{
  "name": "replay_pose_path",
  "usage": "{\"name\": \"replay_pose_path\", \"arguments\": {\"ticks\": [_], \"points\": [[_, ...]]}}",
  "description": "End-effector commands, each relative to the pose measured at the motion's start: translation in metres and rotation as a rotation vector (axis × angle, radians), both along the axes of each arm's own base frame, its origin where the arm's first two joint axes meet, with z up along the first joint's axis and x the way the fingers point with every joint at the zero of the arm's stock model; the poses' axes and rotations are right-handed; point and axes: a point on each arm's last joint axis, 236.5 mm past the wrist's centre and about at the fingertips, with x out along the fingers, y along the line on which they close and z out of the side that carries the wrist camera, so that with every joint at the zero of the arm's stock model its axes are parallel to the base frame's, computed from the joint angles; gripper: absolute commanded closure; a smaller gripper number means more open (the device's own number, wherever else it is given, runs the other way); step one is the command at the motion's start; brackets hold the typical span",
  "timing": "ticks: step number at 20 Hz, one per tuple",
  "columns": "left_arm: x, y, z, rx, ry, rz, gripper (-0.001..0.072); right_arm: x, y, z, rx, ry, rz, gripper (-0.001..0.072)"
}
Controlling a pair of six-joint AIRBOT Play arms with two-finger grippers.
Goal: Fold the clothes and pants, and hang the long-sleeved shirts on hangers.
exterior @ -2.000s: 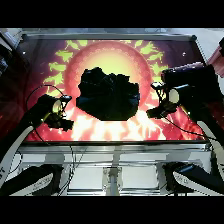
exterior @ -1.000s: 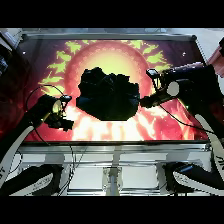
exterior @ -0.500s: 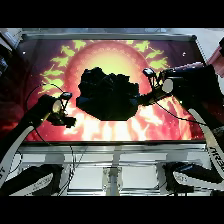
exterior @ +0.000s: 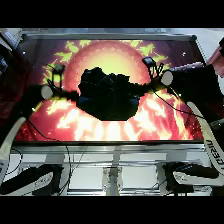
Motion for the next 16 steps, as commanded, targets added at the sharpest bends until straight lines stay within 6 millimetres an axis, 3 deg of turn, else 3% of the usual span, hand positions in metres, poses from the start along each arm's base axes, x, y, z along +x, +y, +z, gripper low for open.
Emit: {"name": "replay_pose_path", "arguments": {"ticks": [1, 3, 6, 9, 12, 16], "points": [[0.054, -0.023, 0.066, -0.363, -0.097, -0.015, 0.0238, 0.027, 0.007, 0.011, 0.003, -0.031, 0.004, 0.0323], [0.063, -0.035, 0.048, -0.488, 0.03, -0.056, 0.0238, 0.026, 0.008, 0.007, -0.006, 0.01, 0.013, 0.0322], [0.061, -0.051, -0.017, -0.525, 0.235, -0.079, 0.0236, 0.015, 0.004, 0.001, -0.03, 0.06, 0.024, 0.0322], [0.056, -0.066, -0.061, -0.525, 0.337, -0.086, 0.0236, 0.006, 0.001, -0.003, -0.043, 0.097, 0.031, 0.0323], [0.046, -0.069, -0.09, -0.48, 0.423, -0.063, 0.0236, 0.005, 0.001, -0.004, -0.046, 0.104, 0.032, 0.0322], [0.021, -0.048, -0.112, -0.372, 0.549, -0.031, 0.0233, 0.004, 0.001, -0.004, -0.045, 0.107, 0.033, 0.0322]]}}
